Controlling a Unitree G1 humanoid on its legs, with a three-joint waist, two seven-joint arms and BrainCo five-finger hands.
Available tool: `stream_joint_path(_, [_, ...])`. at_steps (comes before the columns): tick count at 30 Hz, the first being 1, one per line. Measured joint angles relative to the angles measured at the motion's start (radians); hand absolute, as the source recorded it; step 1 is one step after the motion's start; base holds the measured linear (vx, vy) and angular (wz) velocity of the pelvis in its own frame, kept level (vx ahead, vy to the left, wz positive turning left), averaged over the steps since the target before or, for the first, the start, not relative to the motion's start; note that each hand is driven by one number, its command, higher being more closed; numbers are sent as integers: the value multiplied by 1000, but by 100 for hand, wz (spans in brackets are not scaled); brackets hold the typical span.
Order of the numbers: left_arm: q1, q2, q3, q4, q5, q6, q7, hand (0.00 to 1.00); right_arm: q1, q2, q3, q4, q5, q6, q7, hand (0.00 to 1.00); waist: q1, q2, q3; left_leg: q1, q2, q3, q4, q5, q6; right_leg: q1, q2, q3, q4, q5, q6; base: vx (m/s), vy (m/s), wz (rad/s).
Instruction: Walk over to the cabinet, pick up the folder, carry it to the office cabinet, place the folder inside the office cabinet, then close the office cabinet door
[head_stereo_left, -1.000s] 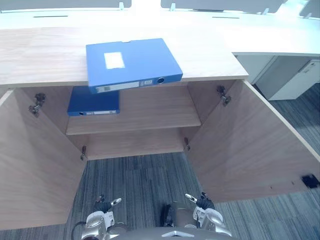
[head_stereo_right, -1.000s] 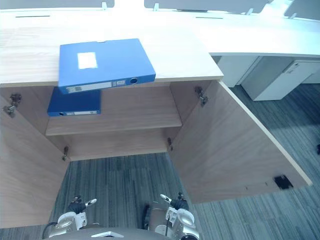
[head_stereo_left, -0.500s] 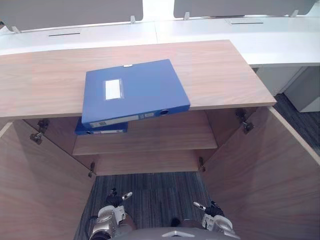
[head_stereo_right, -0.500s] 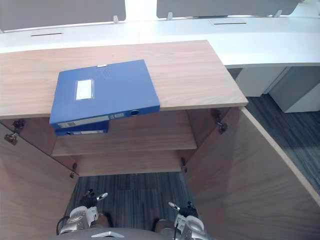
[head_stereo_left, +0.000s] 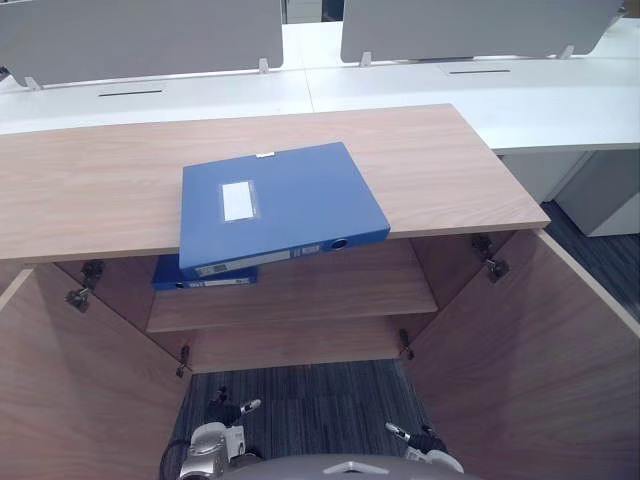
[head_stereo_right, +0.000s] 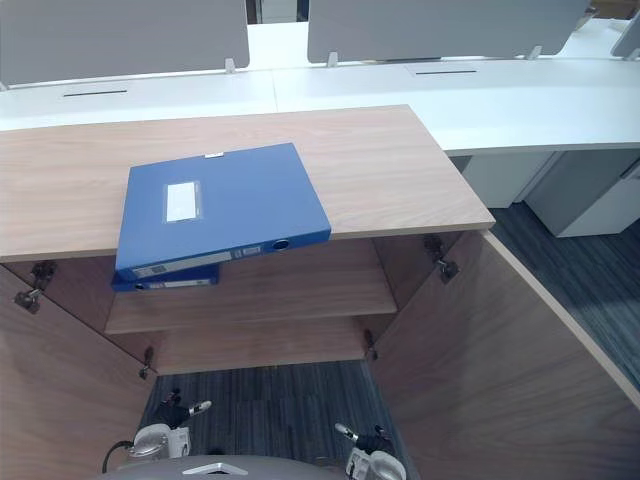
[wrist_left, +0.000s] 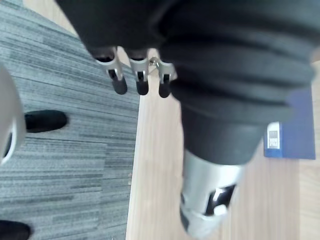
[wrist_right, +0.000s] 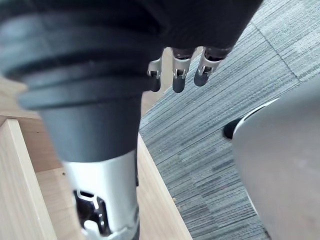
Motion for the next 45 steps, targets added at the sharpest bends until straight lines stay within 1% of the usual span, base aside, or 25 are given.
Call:
stream_joint_path(2, [36,2,-16,-75,-26,-3,15,0,0,-5,3,2,0,0,-14,0,4,-2,0,9,-3,-5,-21,12,-2,1,2,-1,-1,3,0,-77,-14,9])
stream_joint_path(4, [93,11,-22,-230,-41,-12,38,0,1,-5,21,-4,0,-5,-21,0,7,-9,7,9,-8,-13,-34,22,3,-1,0,-2,-7,8,3,-75,10,5])
stream_joint_path(5, [105,19,-25,-270,-47,-16,41,0,2,-4,22,-6,0,-7,-24,0,9,-11,9,9,-10,-15,-34,22,3,-1,-2,-2,-8,8,4,-78,22,6])
stream_joint_path(7, [149,51,-27,-435,-47,-25,61,0,15,-5,42,-16,0,-18,-27,0,16,-13,9,9,-17,-22,-35,22,3,1,-10,-4,-8,10,7,-57,32,5])
stream_joint_path(8, [158,60,-27,-475,-47,-28,67,0,18,-7,50,-21,0,-19,-27,0,18,-13,9,9,-19,-23,-35,22,4,1,-12,-5,-8,10,7,-37,39,5])
stream_joint_path(9, [176,74,-27,-558,-47,-34,76,0,29,-6,62,-43,0,-19,-27,0,24,-12,9,9,-23,-25,-35,21,4,1,-15,-5,-8,9,8,-25,34,4])
stream_joint_path(10, [186,77,-26,-602,-46,-41,77,0,34,-6,66,-51,0,-21,-26,0,25,-12,9,9,-25,-26,-35,21,5,2,-17,-6,-8,8,8,-19,33,7])
stream_joint_path(12, [221,84,-26,-765,-46,-68,78,0,38,-8,89,-59,-1,-21,-26,0,30,-8,10,11,-33,-35,-35,21,12,9,-27,-15,-8,3,10,-4,32,11])
stream_joint_path(16, [250,79,-29,-945,-54,-107,76,0,64,-6,97,-86,-1,-21,-25,0,32,-7,11,16,-40,-58,-35,22,15,32,-36,-39,-11,3,22,16,13,19])
stream_joint_path(19, [264,61,-34,-1093,-76,-141,75,0,70,-7,101,-86,-1,-21,-24,0,42,-7,11,19,-37,-59,-35,18,14,39,-34,-41,-9,2,22,24,-1,1])
stream_joint_path(21, [264,62,-40,-1162,-76,-146,73,0,71,-8,105,-86,-1,-21,-24,0,45,-8,10,17,-35,-59,-35,18,14,40,-31,-41,-9,2,22,31,-13,0])
stream_joint_path(24, [261,68,-53,-1259,-67,-167,75,0,71,-9,110,-85,-2,-22,-21,0,46,-8,9,10,-33,-60,-29,14,13,46,-29,-41,-11,0,21,0,0,0])
stream_joint_path(26, [256,88,-62,-1318,-60,-178,77,0,72,-10,111,-83,-3,-22,-15,0,44,-6,2,12,-33,-63,-31,13,13,49,-28,-42,-11,-3,21,3,-12,3])
stream_joint_path(28, [242,139,-87,-1374,1,-187,104,0,71,-21,129,-72,-10,-22,-10,0,41,-2,-12,13,-34,-66,-34,13,13,50,-27,-38,-11,-4,19,13,-3,2])
stream_joint_path(30, [222,171,-110,-1395,68,-188,127,0,64,-28,132,-58,-37,-27,-5,0,36,2,-18,14,-35,-72,-34,14,13,53,-26,-32,-12,-5,19,11,-2,7])
stream_joint_path(31, [208,190,-133,-1406,119,-190,143,0,57,-29,132,-40,-40,-34,-4,0,33,3,-25,19,-35,-75,-35,15,13,54,-25,-30,-13,-5,18,15,-1,8])
stream_joint_path(32, [201,198,-145,-1406,141,-190,147,0,56,-30,133,-37,-41,-36,-4,0,32,4,-27,21,-36,-76,-35,16,13,55,-25,-28,-13,-5,18,18,-1,4])
stream_joint_path(33, [188,220,-183,-1406,170,-190,156,0,53,-31,134,-27,-41,-39,-3,0,30,5,-32,24,-36,-76,-35,16,14,58,-24,-20,-13,-5,18,0,0,0])
stream_joint_path(36, [152,274,-287,-1405,272,-190,155,0,40,-36,143,-2,-42,-39,-3,0,19,5,-45,26,-36,-75,-38,17,13,53,-21,7,-15,-8,14,-29,4,-1])
stream_joint_path(38, [133,290,-319,-1403,335,-190,147,0,30,-45,167,6,-42,-39,-3,0,7,7,-45,26,-36,-73,-42,18,12,48,-19,17,-16,-12,7,-74,-1,-6])
stream_joint_path(41, [91,347,-366,-1364,427,-191,139,0,26,-52,176,7,-42,-39,-4,0,0,10,-47,30,-36,-72,-43,21,13,48,-16,20,-18,-14,3,-34,-4,-3])
stream_joint_path(44, [55,379,-396,-1304,572,-168,148,0,16,-60,177,25,-42,-39,-5,0,-3,11,-48,30,-36,-73,-44,21,13,50,-15,22,-29,-12,1,0,0,0])
stream_joint_path(45, [47,385,-408,-1287,602,-163,149,0,9,-63,178,36,-42,-38,-5,0,-5,10,-48,28,-37,-73,-44,21,13,50,-15,22,-34,-11,0,0,0,0])
